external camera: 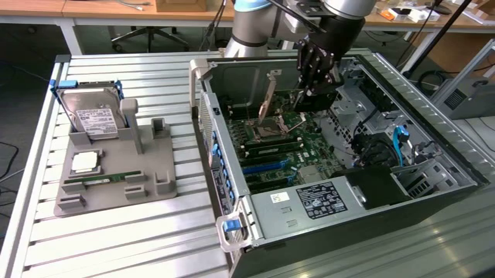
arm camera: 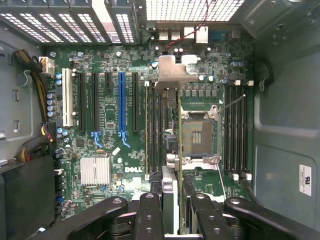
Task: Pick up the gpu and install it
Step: 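Insert the gpu into the slot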
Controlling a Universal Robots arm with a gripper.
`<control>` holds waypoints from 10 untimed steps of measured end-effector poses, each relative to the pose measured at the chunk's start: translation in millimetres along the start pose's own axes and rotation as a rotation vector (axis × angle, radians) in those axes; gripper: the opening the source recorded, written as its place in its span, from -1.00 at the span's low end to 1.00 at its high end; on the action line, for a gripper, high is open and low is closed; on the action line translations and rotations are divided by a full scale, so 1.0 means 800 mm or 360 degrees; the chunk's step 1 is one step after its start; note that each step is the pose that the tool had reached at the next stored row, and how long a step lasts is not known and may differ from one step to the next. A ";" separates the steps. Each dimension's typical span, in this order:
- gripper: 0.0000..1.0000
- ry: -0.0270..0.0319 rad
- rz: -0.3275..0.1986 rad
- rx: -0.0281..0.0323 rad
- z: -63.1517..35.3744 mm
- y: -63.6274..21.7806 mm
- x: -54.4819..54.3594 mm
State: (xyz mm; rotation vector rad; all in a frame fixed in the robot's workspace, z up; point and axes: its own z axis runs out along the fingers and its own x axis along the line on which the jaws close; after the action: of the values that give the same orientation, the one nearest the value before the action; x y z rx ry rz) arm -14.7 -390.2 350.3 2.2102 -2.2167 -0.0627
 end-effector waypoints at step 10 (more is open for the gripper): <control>-0.47 0.00013 0.0000 0.00001 0.000 0.000 0.003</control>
State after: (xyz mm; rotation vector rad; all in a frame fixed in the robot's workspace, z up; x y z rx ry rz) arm -14.7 -392.3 350.0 2.2098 -2.2163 -0.0617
